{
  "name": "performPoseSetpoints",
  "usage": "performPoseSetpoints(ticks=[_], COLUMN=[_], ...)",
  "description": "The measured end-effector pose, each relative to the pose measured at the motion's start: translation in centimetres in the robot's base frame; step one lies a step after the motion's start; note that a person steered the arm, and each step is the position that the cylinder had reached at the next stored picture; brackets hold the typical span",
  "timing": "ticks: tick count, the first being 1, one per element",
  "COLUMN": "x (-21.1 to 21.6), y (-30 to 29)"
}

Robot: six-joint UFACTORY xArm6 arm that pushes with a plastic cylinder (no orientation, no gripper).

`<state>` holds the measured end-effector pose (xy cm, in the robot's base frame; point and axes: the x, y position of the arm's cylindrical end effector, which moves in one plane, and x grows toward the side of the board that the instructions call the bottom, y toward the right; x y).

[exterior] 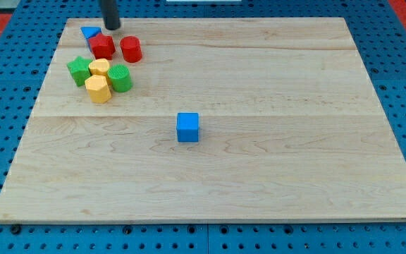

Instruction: Push the red star and red circle to the top center

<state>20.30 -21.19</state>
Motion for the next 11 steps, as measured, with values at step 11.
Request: performPoseSetpoints(ticks=[11], x=[6.5], y=[10.2])
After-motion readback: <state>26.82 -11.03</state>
